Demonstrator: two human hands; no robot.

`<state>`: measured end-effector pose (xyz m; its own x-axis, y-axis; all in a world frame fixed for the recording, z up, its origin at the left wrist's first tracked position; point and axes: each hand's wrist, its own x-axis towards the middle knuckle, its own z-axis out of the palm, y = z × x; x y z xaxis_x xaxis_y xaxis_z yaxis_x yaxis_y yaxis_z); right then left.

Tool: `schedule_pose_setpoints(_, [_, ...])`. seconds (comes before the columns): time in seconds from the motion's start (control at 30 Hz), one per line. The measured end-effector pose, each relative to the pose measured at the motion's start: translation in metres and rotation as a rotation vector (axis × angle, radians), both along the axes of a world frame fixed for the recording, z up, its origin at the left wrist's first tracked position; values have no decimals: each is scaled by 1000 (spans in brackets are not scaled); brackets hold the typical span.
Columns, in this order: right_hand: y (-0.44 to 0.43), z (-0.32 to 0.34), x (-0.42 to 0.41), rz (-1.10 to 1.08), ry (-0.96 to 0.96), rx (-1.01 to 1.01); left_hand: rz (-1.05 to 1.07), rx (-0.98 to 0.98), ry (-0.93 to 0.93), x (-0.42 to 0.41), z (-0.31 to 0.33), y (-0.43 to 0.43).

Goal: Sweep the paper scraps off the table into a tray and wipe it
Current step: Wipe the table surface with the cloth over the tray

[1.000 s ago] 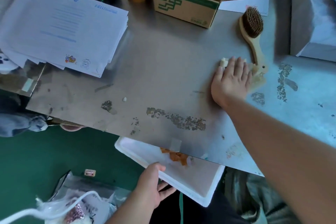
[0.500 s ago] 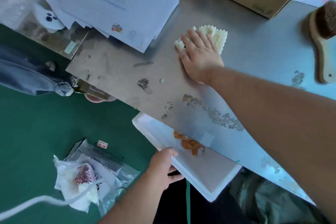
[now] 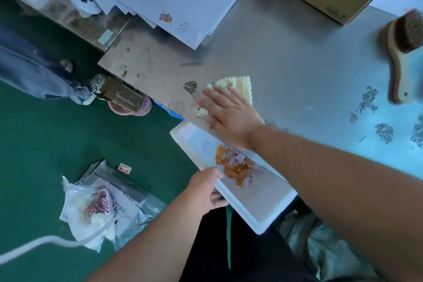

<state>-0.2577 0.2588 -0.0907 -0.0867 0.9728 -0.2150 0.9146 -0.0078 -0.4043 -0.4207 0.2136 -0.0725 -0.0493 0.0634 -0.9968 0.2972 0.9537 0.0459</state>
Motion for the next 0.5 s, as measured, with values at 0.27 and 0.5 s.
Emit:
schedule_pose_setpoints(0.27, [-79, -8, -37, 138, 128, -4, 23, 5, 24, -1, 9, -15])
schedule_pose_setpoints(0.5, [-125, 63, -34, -1180, 937, 20, 68, -51, 61, -2, 9, -37])
